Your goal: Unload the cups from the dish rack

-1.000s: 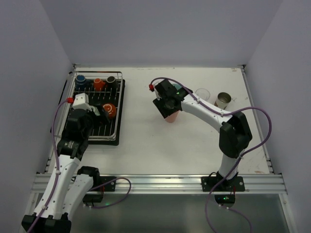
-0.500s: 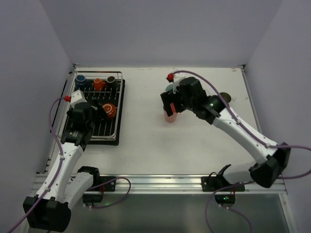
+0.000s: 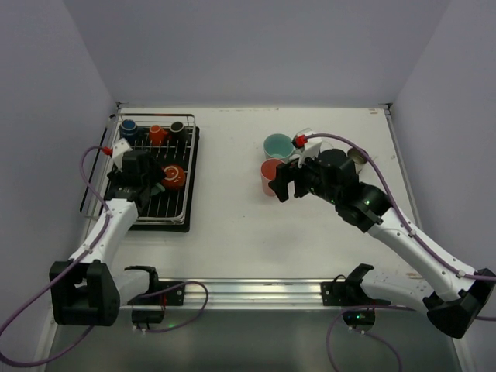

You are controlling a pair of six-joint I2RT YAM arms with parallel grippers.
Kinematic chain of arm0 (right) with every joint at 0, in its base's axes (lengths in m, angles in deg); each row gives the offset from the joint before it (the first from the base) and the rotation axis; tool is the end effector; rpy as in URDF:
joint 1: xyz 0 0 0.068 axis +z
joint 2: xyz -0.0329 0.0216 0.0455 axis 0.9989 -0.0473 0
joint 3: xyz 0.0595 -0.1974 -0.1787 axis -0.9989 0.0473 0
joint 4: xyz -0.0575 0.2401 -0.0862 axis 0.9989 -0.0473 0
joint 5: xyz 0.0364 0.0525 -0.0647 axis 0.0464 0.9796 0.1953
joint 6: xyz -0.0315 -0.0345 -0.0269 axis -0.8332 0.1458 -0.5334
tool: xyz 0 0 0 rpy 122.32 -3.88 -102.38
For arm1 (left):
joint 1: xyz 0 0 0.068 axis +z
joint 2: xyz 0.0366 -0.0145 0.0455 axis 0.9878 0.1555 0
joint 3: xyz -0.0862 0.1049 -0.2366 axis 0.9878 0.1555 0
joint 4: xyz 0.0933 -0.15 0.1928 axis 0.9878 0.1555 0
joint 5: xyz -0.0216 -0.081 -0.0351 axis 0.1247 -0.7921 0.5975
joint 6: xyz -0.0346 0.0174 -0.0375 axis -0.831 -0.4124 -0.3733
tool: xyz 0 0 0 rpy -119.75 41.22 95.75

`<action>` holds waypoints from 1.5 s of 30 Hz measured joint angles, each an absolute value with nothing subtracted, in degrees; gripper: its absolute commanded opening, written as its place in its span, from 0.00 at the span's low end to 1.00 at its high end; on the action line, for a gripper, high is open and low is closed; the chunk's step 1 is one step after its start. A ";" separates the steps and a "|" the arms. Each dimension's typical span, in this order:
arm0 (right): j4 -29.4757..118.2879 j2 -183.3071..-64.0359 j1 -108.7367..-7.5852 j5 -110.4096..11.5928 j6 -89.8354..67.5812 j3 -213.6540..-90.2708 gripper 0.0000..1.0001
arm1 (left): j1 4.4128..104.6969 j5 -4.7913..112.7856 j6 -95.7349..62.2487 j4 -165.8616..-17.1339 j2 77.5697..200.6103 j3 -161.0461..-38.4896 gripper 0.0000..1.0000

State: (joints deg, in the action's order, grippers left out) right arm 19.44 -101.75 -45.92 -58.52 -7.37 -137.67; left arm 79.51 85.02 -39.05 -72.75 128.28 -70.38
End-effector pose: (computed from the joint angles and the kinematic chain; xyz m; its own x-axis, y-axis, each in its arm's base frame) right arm 0.1716 0.1499 0.3660 -0.4107 -0.1173 -0.9042 -0.5775 0.8009 0.1584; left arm 0.2404 0.0073 0.2502 -0.3611 -0.5046 -0.7842 -0.5774 0.7814 -0.2369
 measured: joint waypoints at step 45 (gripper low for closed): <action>59.00 -95.26 -44.04 -41.76 24.08 -117.10 0.84 | 82.14 54.01 -39.58 -78.24 106.67 -70.14 0.00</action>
State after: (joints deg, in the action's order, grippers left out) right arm 59.00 -95.26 -44.04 -41.76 24.08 -117.10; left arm 82.14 54.01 -39.58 -78.24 106.67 -70.14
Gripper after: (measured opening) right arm 0.844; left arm 0.725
